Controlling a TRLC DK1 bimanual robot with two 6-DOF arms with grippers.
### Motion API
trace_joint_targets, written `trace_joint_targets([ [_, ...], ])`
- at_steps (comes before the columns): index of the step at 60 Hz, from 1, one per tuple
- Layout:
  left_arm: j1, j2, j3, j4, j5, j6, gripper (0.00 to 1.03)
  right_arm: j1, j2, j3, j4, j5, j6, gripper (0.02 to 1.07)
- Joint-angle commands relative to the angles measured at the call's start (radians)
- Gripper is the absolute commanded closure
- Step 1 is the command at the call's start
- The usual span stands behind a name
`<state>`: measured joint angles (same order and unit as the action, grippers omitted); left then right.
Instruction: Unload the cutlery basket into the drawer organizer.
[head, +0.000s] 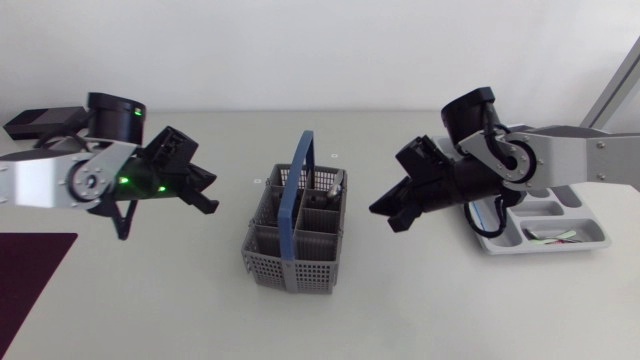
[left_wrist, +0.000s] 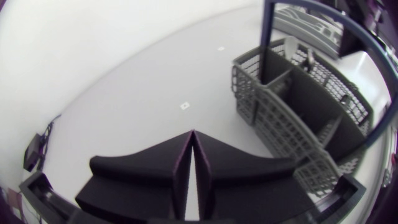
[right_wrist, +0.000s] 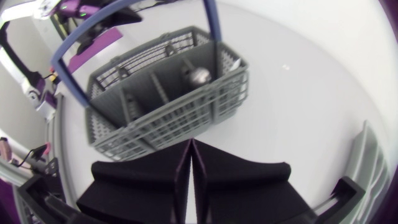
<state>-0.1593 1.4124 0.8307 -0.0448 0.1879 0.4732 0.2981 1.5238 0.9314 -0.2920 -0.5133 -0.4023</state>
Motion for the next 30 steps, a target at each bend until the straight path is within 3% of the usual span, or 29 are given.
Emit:
trace_joint_targets([
  [1,-0.039,-0.158,-0.096,-0.072,0.025,0.064,0.97,-0.001,0.032,0.037,0.068,0.05,0.056,1.02],
  [7,-0.111,-0.326,-0.159,-0.21,0.048,0.091,0.97,0.013,0.095,0.055,0.203,0.131,0.103,1.02],
  [15,-0.218,-0.455,-0.208,-0.343,0.064,0.113,0.98,0.019,0.225,0.165,0.217,0.148,0.146,1.02],
  [23,-0.313,-0.463,-0.246,-0.368,0.065,0.107,0.98,0.012,0.334,0.288,0.215,0.144,0.192,1.02],
  [30,-0.391,-0.392,-0.268,-0.317,0.062,0.084,0.98,-0.01,0.415,0.394,0.182,0.108,0.221,1.02],
])
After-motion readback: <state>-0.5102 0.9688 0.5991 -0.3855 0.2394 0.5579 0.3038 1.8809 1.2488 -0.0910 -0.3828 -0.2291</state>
